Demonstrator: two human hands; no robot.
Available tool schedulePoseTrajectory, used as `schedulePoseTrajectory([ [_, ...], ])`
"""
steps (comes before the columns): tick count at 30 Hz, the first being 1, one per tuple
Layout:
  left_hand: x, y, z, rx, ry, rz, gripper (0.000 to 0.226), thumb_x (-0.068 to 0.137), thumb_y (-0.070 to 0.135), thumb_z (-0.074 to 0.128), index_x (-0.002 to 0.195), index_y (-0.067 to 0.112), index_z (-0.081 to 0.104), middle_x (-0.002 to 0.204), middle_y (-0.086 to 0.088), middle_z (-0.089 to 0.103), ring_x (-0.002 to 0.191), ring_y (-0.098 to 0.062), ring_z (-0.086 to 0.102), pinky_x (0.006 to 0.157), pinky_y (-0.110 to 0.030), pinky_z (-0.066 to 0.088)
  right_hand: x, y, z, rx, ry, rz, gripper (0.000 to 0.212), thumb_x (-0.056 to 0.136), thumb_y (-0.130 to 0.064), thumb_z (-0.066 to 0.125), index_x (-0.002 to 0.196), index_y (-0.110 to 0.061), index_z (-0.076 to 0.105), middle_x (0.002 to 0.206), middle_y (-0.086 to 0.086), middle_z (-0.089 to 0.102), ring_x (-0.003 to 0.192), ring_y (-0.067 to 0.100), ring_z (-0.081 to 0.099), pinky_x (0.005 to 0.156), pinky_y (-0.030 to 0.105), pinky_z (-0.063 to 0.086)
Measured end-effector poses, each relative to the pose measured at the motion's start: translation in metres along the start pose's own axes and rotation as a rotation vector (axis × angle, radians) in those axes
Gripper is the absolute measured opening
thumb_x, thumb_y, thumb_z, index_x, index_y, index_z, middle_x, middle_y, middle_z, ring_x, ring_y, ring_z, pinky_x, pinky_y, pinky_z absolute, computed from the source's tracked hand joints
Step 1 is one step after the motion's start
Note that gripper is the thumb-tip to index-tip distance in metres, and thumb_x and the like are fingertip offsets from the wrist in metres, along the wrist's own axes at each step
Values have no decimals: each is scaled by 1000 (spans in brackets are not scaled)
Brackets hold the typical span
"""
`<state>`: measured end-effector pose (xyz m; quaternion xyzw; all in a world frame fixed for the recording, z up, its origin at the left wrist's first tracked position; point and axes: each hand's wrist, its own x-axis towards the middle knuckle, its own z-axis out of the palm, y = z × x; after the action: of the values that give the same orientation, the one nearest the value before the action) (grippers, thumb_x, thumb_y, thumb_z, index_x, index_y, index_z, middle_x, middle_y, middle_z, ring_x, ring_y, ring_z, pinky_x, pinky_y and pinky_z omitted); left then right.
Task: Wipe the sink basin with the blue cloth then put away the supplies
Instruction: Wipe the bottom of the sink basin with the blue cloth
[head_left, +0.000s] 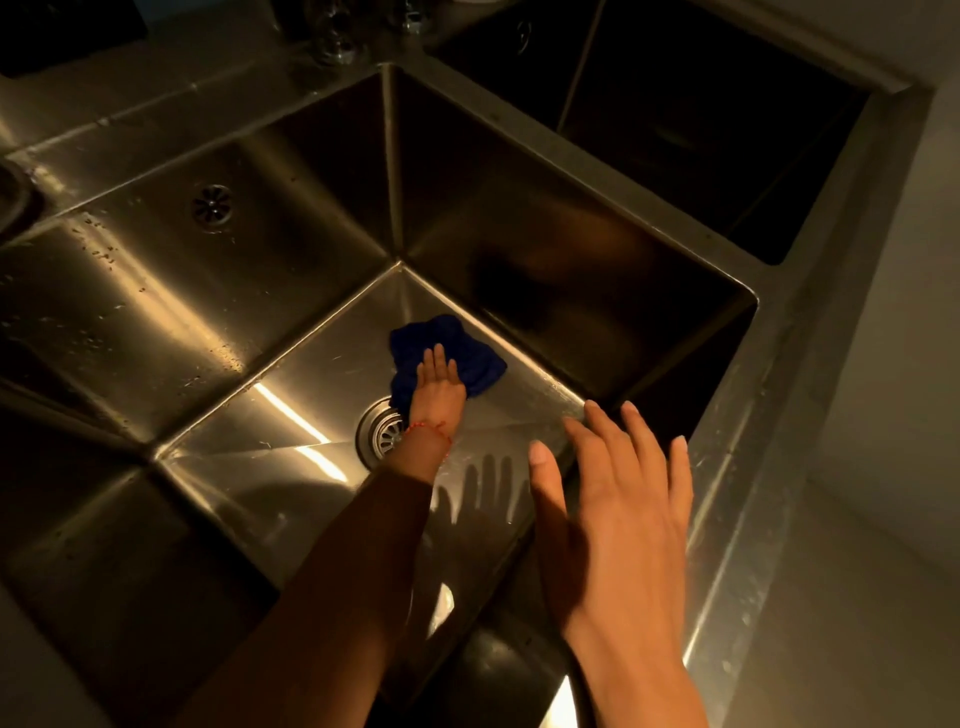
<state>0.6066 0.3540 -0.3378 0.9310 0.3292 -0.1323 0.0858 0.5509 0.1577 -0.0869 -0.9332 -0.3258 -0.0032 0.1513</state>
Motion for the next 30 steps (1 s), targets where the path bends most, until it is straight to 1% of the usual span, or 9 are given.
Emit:
schedulePoseTrajectory([
  [3, -5, 3, 3, 26, -8, 61, 54, 100, -1, 28, 150, -4, 7, 156, -28, -1, 145, -42, 3, 119, -46, 11, 0, 1, -1, -7, -6, 0, 60, 90, -51, 20, 120, -14, 57, 133, 4, 52, 134, 19, 30, 113, 37, 1],
  [6, -4, -5, 5, 51, 0, 89, 55, 100, -1, 28, 150, -1, 6, 156, -27, -3, 146, -39, 2, 120, -43, 9, 0, -1, -3, -2, 20, -4, 57, 91, -49, 24, 117, -13, 60, 129, 6, 56, 132, 21, 34, 112, 38, 4],
  [10, 3, -16, 3, 17, -9, 35, 57, 99, -2, 30, 151, 2, 6, 157, -23, -5, 147, -37, 0, 119, -40, 9, 0, 1, 0, 4, 2, 2, 59, 91, -51, 21, 119, -14, 58, 132, 4, 53, 134, 20, 31, 112, 38, 3],
  [14, 3, -7, -1, -10, 2, 10, 54, 100, -3, 27, 150, -1, 7, 156, -26, -3, 146, -40, 2, 119, -43, 10, 0, 1, 0, 6, 6, 3, 59, 91, -51, 21, 118, -14, 59, 131, 5, 54, 133, 21, 32, 112, 38, 4],
  [19, -10, 11, 10, 27, 7, 128, 56, 98, -5, 28, 150, -3, 7, 156, -28, -3, 145, -41, 1, 120, -44, 8, 0, 0, -1, 13, 7, -1, 59, 91, -50, 21, 116, -13, 60, 129, 6, 55, 132, 21, 33, 112, 38, 4],
  [21, -11, 10, 11, 36, 9, 143, 56, 98, -5, 28, 150, -2, 7, 156, -27, -4, 146, -40, 0, 120, -43, 7, -1, 0, -2, 18, 5, -10, 59, 91, -50, 21, 117, -13, 60, 130, 5, 55, 133, 21, 32, 112, 38, 4],
  [24, -3, 1, 4, 13, 4, 117, 59, 98, -4, 32, 151, 1, 6, 157, -24, -5, 146, -37, 0, 120, -41, 8, -1, 1, -2, 24, 9, -18, 59, 91, -49, 21, 117, -13, 60, 130, 6, 55, 133, 21, 32, 112, 38, 4],
  [26, 3, -3, -1, 0, -2, 62, 56, 100, -3, 29, 151, 2, 7, 158, -22, -5, 147, -36, 0, 120, -40, 9, 0, 1, -1, 31, 10, -15, 59, 91, -50, 21, 118, -13, 59, 130, 5, 54, 133, 21, 32, 113, 38, 4],
  [30, 2, 3, -4, -31, -3, 32, 57, 99, -4, 31, 151, 0, 8, 157, -24, -5, 146, -38, 0, 119, -41, 9, -1, 1, -1, 34, 5, -5, 60, 91, -51, 20, 118, -14, 59, 131, 5, 54, 134, 20, 31, 113, 38, 3],
])
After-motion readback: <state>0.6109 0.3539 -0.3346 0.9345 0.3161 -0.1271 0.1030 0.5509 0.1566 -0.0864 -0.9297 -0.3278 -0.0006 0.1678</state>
